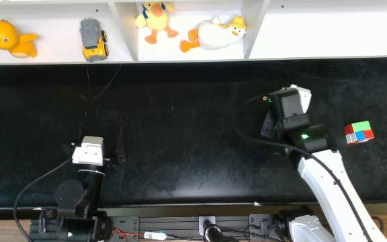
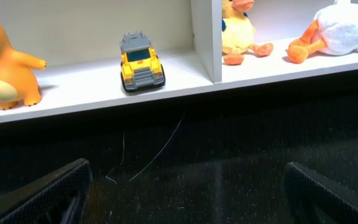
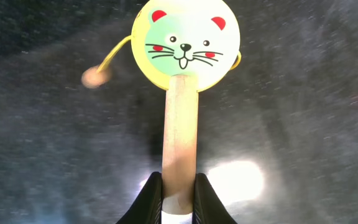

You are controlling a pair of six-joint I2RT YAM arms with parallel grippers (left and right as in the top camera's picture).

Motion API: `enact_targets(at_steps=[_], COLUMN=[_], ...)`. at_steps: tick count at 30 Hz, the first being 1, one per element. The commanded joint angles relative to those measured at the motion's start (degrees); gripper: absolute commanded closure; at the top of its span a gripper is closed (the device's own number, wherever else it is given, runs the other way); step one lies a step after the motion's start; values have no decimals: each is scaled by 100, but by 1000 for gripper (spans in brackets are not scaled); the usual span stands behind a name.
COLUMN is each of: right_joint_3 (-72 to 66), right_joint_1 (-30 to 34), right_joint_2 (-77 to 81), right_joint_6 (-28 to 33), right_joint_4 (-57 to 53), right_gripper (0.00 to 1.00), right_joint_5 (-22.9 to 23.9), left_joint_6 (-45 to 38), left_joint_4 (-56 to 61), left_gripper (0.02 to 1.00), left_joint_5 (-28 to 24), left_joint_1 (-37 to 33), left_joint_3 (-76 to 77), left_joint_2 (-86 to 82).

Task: Store Toys

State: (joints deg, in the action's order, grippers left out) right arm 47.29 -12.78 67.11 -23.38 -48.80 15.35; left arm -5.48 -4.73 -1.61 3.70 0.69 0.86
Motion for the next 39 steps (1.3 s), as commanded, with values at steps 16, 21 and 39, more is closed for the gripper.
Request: enact_targets(at_steps=[16, 21, 39], right_joint_3=[2892, 3401, 3904], right_joint_1=[313, 374, 579], right_joint_2=[2376, 3047, 4048], right_joint_6=[3198, 3259, 3023], right_joint_4=[424, 758, 1740], right_gripper=[897, 890, 858], right_joint_5=[636, 662, -511], left_joint_6=[103, 105, 105], left_joint_4=[-7, -7, -7], left_gripper=[20, 23, 20], left_joint_5=[24, 24, 24], left_joint_1=[-26, -26, -26], left_joint_3=[-24, -24, -24], left_joint_2=[-70, -70, -70])
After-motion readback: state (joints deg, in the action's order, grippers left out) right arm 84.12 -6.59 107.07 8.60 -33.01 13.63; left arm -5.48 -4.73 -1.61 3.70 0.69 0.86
